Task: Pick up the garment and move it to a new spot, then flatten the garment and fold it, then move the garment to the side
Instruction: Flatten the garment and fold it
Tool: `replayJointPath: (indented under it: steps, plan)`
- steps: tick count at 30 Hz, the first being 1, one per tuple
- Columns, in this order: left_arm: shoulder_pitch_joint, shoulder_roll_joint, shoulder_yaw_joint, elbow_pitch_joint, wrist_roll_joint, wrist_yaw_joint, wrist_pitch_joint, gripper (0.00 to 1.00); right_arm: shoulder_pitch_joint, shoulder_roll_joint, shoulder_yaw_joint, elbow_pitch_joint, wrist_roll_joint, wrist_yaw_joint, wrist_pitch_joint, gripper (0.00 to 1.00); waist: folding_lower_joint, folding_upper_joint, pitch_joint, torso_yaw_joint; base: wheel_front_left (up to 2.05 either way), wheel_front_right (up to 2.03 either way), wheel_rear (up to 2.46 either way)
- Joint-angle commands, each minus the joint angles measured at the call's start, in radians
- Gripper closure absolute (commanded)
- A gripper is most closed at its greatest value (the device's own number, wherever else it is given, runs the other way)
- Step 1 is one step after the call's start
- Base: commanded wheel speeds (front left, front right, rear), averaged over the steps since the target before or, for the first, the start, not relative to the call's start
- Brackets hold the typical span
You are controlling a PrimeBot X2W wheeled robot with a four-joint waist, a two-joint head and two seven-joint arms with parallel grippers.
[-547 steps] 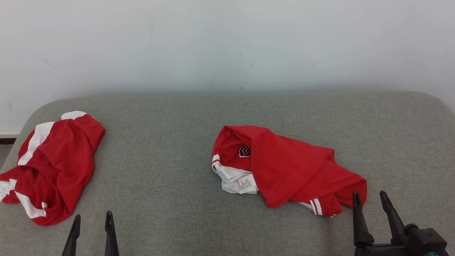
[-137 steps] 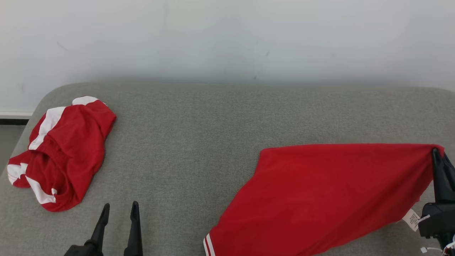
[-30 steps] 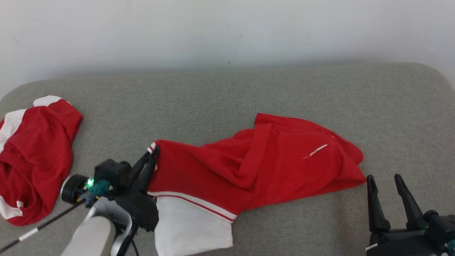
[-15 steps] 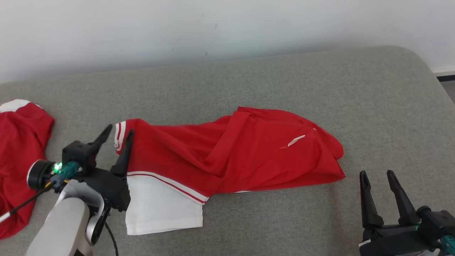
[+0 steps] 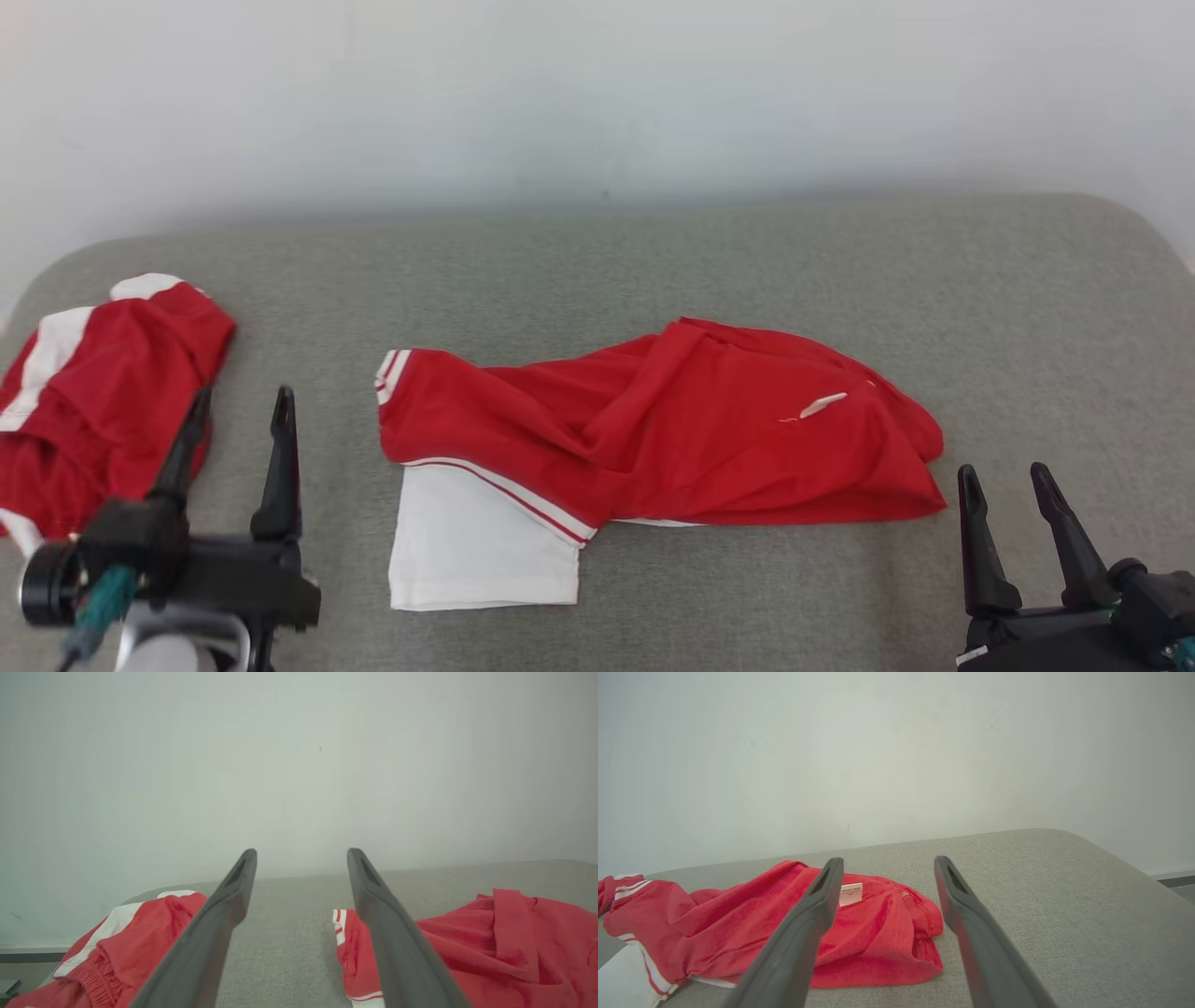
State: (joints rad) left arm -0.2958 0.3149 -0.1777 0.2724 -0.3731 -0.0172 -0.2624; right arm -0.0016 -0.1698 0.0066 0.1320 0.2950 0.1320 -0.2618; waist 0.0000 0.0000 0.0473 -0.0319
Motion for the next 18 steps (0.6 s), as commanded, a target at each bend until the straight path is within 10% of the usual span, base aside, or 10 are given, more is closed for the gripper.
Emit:
replayJointPath:
  steps: [1, 18]
  plan:
    - [0.058, -0.017, 0.029, -0.051, 0.022, 0.008, -0.003, 0.00, 0.012, -0.004, 0.000, -0.005, -0.006, -0.003, -0.003, 0.00, 0.0000, 0.0000, -0.030, 0.038, 0.00, 0.00, 0.00]
    - [0.356, -0.170, 0.189, -0.234, 0.126, -0.016, -0.003, 0.00, 0.057, 0.019, -0.035, 0.007, 0.003, -0.003, -0.002, 0.00, 0.0000, 0.0000, -0.055, 0.092, 0.00, 0.00, 0.00]
